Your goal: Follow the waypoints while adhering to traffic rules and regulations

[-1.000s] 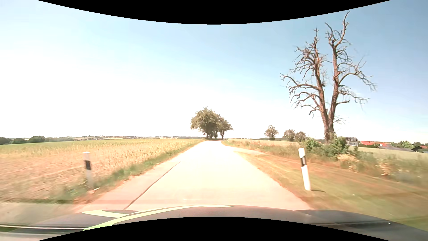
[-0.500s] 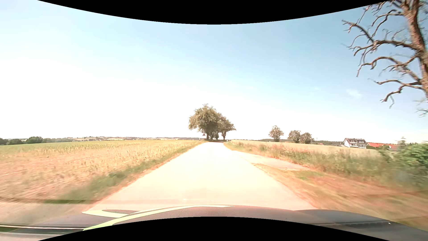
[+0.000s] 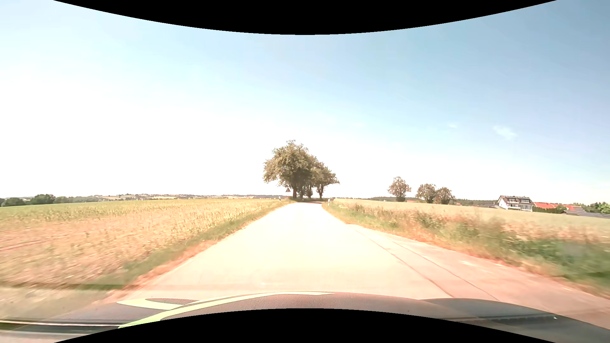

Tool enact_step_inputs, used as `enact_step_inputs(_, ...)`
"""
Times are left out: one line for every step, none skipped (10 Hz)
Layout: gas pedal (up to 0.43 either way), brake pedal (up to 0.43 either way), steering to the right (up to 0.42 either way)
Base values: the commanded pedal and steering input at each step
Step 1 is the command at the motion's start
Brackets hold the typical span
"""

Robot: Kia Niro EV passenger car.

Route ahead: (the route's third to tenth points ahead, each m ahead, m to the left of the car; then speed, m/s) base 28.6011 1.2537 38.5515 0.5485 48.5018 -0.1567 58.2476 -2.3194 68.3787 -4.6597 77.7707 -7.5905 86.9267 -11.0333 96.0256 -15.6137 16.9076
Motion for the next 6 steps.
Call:
enact_step_inputs(0.118,0.000,0.003)
enact_step_inputs(0.118,0.000,0.003)
enact_step_inputs(0.098,0.000,0.003)
enact_step_inputs(0.098,0.000,0.003)
enact_step_inputs(0.087,0.000,0.004)
enact_step_inputs(0.087,0.000,0.004)
